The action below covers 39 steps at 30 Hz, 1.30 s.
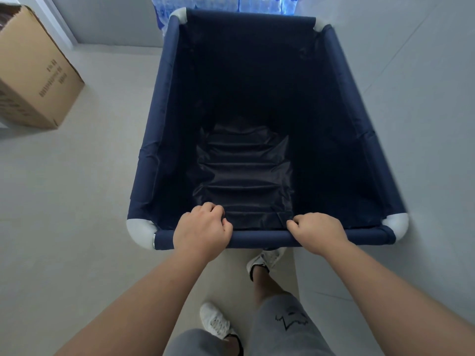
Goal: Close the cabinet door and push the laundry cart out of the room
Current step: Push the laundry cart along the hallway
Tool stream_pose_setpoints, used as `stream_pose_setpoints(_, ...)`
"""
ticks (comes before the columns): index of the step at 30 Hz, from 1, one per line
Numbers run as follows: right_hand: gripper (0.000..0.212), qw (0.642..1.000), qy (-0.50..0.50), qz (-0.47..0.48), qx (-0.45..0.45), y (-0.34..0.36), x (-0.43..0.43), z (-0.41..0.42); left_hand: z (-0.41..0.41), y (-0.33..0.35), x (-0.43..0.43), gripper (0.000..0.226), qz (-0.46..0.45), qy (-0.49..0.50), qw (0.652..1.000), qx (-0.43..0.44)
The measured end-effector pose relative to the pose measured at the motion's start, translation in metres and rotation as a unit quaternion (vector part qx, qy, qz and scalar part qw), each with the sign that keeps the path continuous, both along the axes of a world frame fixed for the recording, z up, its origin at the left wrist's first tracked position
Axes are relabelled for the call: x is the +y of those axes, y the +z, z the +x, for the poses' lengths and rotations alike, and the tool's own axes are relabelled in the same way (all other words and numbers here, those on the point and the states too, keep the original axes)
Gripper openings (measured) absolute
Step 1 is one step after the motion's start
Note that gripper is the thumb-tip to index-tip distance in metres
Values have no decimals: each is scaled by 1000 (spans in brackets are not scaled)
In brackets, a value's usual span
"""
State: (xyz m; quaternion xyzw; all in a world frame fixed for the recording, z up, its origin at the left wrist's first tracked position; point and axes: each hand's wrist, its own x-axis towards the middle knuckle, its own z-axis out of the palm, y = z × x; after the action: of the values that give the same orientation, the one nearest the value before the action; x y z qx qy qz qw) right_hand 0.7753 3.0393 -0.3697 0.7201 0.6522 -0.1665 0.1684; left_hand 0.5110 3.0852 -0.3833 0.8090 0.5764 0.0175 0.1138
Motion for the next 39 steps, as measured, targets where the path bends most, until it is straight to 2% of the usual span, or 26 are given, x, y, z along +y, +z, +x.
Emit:
stream_pose_setpoints(16,32,999,-33,-29,24,8,12,0,3,1,11,37,-15,-5,1000,1)
stream_pose_setpoints(20,20,998,40,-42,0,9,21,3,5,2,21,38,-7,-12,1000,2)
stream_pose_setpoints(24,28,1000,-4,-20,22,5,32,6,6,-1,32,36,8,-10,1000,-2)
stream_pose_setpoints(39,35,998,-61,9,14,3,29,3,5,-2,30,41,1,-9,1000,-20)
